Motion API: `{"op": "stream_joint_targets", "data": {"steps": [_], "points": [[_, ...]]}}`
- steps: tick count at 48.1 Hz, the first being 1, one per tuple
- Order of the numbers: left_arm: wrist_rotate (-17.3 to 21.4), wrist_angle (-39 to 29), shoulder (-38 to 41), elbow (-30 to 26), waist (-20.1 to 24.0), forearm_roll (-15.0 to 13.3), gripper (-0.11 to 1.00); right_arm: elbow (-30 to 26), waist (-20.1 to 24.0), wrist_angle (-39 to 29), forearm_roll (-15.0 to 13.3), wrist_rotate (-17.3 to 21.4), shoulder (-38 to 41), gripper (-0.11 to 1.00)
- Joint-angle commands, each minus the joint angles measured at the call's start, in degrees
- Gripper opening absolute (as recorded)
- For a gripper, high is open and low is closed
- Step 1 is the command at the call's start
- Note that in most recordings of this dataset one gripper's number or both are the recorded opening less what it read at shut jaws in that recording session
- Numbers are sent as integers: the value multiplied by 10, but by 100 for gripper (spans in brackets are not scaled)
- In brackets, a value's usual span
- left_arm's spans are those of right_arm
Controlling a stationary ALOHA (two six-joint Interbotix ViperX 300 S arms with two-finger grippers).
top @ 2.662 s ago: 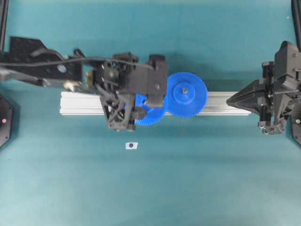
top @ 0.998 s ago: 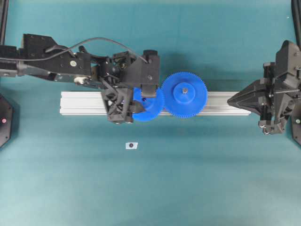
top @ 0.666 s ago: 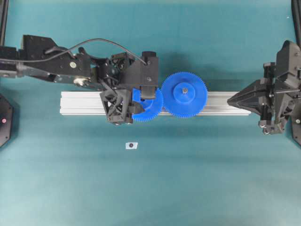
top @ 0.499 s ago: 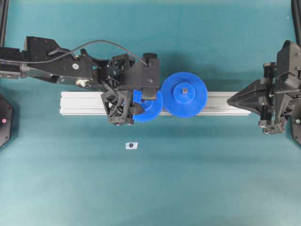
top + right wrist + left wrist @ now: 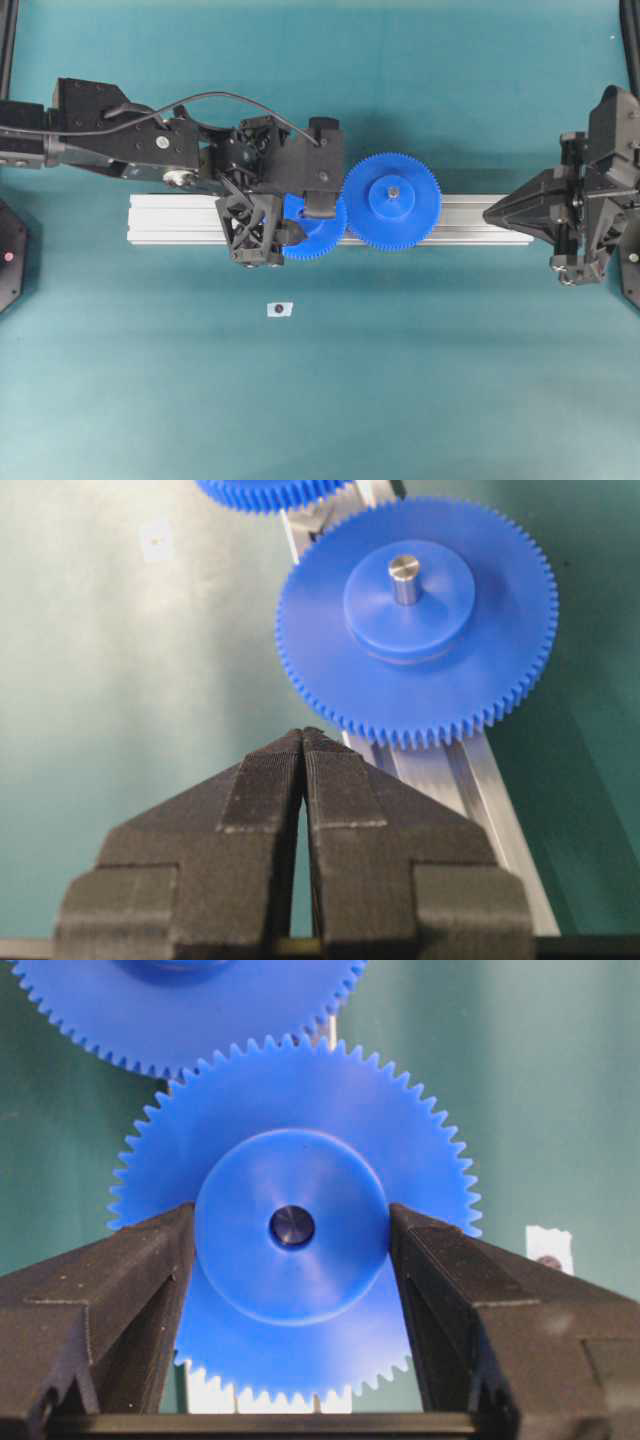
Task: Find the location of the shaft and insert the small gear.
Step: 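Align the gear's bore with the shaft tip, meshing with the large gear, then push the gear down onto the shaft with the left gripper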
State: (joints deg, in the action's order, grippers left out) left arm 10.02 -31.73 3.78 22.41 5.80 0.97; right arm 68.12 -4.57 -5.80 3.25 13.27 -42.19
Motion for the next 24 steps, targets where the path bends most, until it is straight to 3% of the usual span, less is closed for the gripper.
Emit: {"op": "stream_joint_targets", "data": {"steps": [1,9,17,24], "points": [[2,1,-11,-12,-8,2,66,-4,-1,5,0,5,-1,6],[-2,-1,-9,-11,-18,2,66,-4,-1,5,0,5,0,6],[-9,-3,-8,-14,-29,2,87,-2,-1,5,0,5,-1,6],[-23,-8,-11,-32,-31,2,90,-1,-1,6,0,6,-1,6]]}}
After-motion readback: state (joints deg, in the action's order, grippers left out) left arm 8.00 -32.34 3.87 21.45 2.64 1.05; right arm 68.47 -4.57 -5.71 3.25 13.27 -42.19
